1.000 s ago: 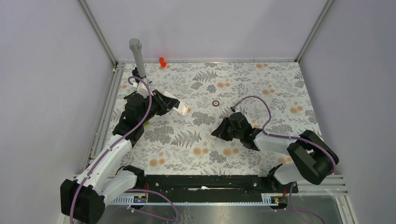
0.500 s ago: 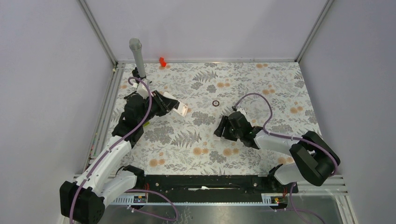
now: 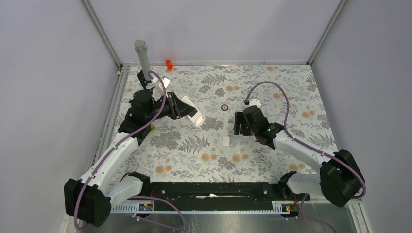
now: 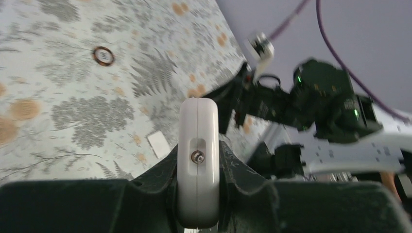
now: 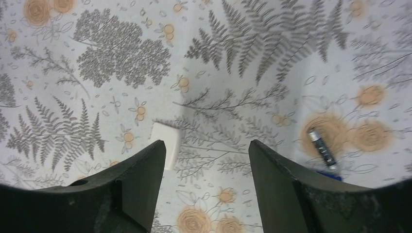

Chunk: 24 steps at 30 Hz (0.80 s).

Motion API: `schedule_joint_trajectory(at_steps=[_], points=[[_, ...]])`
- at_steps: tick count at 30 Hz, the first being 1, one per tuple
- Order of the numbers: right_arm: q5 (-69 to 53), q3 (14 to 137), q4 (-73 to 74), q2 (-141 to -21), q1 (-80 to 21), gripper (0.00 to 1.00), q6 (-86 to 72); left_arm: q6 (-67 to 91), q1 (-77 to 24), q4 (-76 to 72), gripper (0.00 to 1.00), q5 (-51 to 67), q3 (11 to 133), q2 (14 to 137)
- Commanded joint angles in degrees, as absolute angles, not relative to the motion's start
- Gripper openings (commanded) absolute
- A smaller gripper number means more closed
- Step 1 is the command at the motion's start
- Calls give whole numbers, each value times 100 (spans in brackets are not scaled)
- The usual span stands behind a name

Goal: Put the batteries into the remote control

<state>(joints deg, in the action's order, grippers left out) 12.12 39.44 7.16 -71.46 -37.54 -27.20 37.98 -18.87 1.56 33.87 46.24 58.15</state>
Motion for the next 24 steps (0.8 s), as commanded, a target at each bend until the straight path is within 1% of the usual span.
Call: schedule_joint_trajectory(at_steps=[1,5,8,11,12,16,21,24], points=[[1176,4388,1377,-7215,-3381,71,-1678,3436,-1920,-308,0,4922,4928,5917],[727,4695,1864,-7432,-2776,70,-1182,3192,-1929,-317,0,5205,4885,5801],[424,4837,2126,-7603,-2499,67,-1051,3033,-1925,-236,0,5411,4954,5769],[609,4867,2252,-7850,-2464,59,-884,2802,-1927,-31,0,5436,5053,5778],[683,4908,2347,-7979,-2461,58,-837,2762,-1925,-12,0,5432,5088,5798],[801,5083,2539,-8389,-2457,56,-812,2824,-1925,-78,0,5546,5115,5893],[1323,5345,2801,-8839,-2386,57,-815,2916,-1925,-170,0,5590,5062,5871],[1196,5434,2821,-8976,-2245,57,-845,3030,-1925,-340,0,5576,4962,5793]])
